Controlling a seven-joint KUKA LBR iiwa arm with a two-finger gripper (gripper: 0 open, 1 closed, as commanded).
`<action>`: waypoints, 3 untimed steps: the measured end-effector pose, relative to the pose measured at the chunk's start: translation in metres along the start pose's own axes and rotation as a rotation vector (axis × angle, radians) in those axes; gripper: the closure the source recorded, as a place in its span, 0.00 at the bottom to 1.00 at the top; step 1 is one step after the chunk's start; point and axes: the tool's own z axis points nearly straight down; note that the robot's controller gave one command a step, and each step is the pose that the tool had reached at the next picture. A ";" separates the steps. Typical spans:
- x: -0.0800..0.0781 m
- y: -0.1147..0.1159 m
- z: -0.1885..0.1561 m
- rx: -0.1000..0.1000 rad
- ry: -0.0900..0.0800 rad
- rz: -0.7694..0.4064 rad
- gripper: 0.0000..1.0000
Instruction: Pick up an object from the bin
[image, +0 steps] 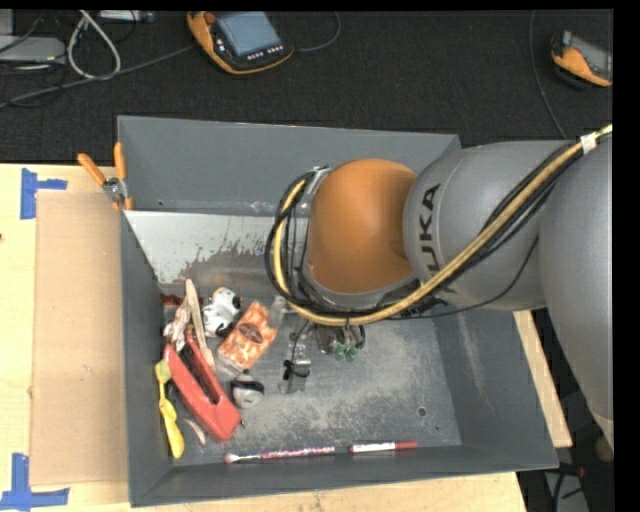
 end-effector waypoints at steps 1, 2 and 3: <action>-0.002 -0.001 -0.004 -0.001 -0.007 0.004 0.00; -0.004 0.014 0.018 -0.001 -0.001 0.026 0.00; -0.006 0.002 0.020 -0.001 -0.005 0.019 0.00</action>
Offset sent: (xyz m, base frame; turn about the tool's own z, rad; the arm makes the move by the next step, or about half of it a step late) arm 0.0040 0.0137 -0.0167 0.0276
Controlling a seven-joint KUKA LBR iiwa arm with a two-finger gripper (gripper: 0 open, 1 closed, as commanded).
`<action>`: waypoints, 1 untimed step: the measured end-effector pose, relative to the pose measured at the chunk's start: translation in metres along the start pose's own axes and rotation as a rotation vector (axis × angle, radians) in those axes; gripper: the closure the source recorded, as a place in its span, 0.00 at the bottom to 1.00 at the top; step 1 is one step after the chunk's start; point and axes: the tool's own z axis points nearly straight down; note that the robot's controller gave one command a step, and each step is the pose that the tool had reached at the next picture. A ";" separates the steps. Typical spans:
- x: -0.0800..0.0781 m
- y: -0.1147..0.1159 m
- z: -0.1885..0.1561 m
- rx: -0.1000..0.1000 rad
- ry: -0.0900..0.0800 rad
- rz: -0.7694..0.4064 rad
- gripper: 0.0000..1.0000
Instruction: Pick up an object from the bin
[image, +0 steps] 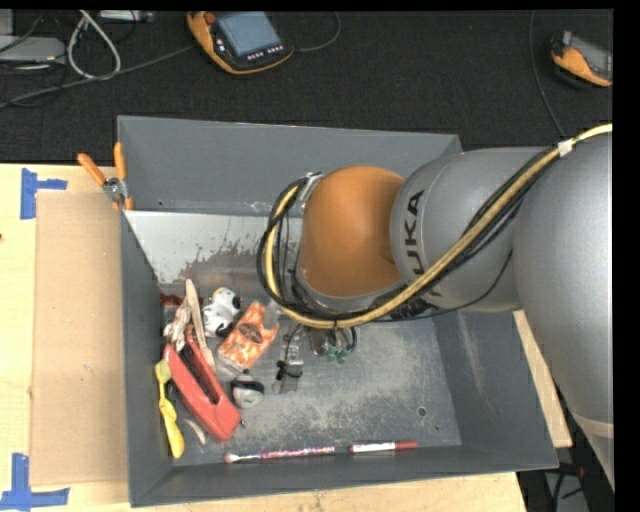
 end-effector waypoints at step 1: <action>-0.055 -0.044 -0.012 -0.001 0.000 -0.031 0.00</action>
Offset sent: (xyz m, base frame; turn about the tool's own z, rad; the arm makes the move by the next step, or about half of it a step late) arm 0.0058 -0.0184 0.0165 0.0756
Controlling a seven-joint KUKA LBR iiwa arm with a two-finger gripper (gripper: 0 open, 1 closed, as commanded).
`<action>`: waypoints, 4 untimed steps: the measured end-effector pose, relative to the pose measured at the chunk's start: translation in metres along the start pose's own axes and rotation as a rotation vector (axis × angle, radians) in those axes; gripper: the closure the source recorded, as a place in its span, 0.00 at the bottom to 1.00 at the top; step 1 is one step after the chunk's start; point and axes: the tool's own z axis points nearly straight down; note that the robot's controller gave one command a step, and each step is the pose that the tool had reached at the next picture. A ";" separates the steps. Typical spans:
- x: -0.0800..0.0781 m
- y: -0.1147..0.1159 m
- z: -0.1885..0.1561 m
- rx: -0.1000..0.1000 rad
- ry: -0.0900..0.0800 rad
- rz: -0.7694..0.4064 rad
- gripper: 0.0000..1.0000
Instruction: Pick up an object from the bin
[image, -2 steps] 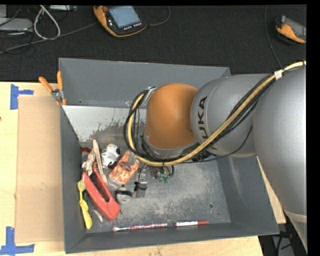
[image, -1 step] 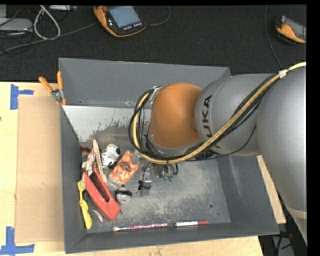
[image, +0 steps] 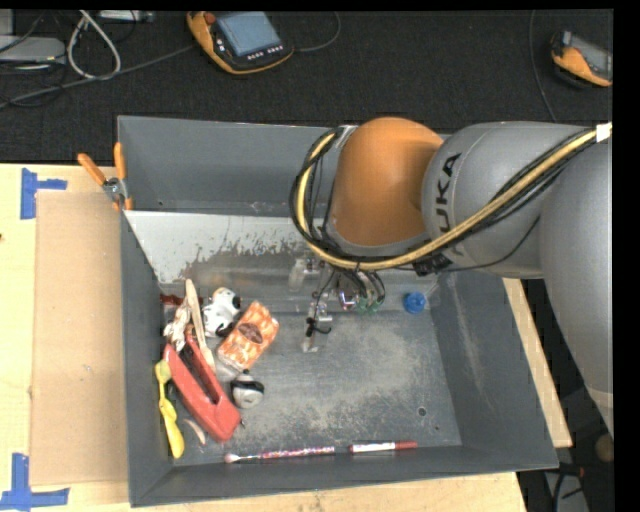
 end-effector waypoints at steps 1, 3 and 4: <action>0.032 0.018 -0.002 0.000 0.007 0.079 0.00; 0.011 0.082 0.047 -0.003 0.000 -0.003 0.00; 0.003 0.079 0.062 0.000 -0.002 -0.291 0.00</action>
Offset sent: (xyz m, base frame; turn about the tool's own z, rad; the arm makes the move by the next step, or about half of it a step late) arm 0.0025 0.0057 -0.0451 -0.0281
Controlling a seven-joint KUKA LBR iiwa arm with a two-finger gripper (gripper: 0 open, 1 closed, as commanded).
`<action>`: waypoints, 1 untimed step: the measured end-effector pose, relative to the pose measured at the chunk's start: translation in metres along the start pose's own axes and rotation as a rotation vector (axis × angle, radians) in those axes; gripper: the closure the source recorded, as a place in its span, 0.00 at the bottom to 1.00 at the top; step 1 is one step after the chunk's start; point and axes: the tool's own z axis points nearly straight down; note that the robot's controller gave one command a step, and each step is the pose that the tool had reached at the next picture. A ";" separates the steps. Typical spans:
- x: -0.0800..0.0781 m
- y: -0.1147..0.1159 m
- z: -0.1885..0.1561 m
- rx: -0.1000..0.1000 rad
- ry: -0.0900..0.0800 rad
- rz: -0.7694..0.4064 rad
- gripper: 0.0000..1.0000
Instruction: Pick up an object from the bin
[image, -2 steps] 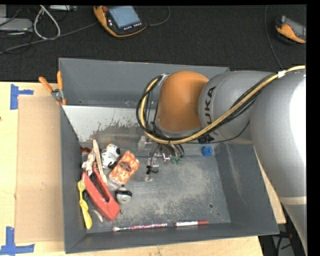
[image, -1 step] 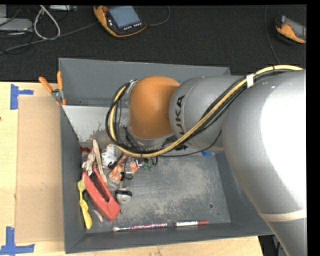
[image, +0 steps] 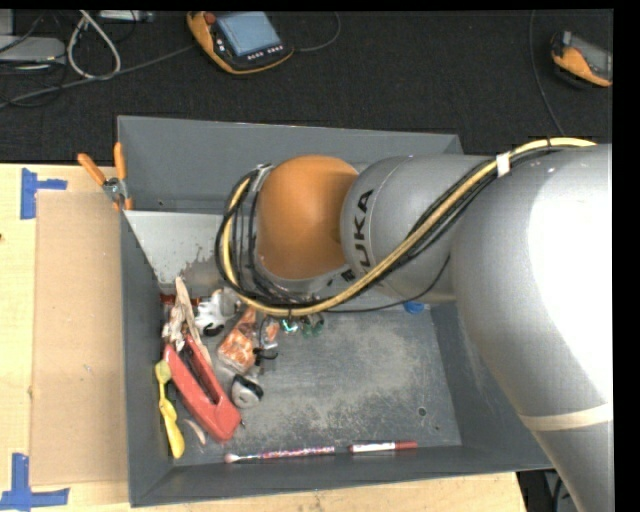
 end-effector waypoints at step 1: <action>-0.001 -0.014 0.009 0.003 -0.001 -0.065 1.00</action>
Offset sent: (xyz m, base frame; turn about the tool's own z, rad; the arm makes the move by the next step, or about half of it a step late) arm 0.0000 0.0000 0.0000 0.0000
